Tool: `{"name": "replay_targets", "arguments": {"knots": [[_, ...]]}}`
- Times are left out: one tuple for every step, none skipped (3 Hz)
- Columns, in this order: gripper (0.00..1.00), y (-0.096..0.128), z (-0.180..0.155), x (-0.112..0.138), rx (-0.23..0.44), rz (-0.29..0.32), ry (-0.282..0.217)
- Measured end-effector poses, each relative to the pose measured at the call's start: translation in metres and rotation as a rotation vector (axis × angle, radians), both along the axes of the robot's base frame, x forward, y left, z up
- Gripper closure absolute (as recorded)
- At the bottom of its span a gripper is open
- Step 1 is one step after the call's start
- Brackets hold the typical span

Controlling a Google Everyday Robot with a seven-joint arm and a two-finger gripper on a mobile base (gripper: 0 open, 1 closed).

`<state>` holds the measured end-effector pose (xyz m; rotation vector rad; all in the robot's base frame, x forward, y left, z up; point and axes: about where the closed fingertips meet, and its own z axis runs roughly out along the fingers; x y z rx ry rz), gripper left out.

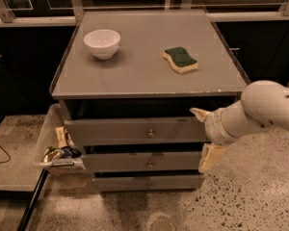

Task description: Open top drawer

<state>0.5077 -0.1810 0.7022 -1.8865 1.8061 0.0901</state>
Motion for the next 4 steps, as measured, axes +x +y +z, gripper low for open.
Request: {"name": "replay_targets", "arguments": {"knots": [[0.00, 0.003, -0.010, 0.030, -0.004, 0.024, -0.001], [0.00, 0.005, -0.027, 0.054, 0.006, 0.038, 0.019], [0.00, 0.003, -0.045, 0.070, 0.022, 0.041, 0.037], [0.00, -0.002, -0.061, 0.084, 0.045, 0.037, 0.042]]}}
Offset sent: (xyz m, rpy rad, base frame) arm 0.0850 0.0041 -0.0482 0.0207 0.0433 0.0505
